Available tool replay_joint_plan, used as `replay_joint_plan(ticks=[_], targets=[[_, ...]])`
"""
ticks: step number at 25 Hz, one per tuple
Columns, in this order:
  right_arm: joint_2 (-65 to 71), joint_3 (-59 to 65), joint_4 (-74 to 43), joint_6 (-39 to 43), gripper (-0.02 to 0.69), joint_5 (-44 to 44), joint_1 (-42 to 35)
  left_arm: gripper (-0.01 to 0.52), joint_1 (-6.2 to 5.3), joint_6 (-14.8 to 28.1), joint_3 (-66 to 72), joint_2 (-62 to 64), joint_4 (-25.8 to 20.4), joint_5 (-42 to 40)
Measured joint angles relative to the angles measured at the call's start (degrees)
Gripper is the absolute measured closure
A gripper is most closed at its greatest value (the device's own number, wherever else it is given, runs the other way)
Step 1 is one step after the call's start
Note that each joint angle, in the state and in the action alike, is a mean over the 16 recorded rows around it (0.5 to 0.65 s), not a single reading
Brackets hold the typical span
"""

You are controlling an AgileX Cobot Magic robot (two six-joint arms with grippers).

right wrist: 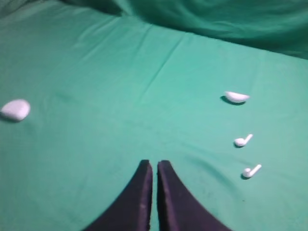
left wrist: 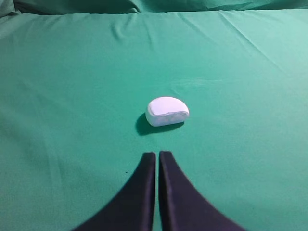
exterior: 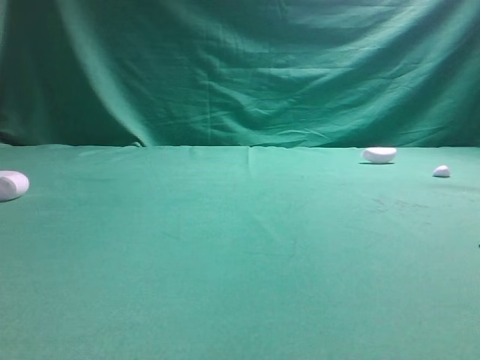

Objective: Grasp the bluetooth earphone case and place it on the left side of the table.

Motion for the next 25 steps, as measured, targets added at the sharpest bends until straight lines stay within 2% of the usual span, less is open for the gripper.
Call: replay_joint_plan(ticks=[5,9,16,25], targets=[[-12.22,16.23,0.69,0.01,0.665,-13.13,-10.82,0.514,0.0,0.0,0.0,0.0,0.0,0.0],[-20.92,26.51,1.11,0.05,0.665,-18.81,-17.59,0.514,0.0,0.0,0.0,0.0,0.0,0.0],[-30.92,38.7,1.46,0.59,0.665,-21.88,-23.67,0.514,0.0,0.0,0.0,0.0,0.0,0.0],[-34.64,45.16,2.27,1.68,0.665,-22.41,-25.36,0.514,0.0,0.0,0.0,0.0,0.0,0.0]])
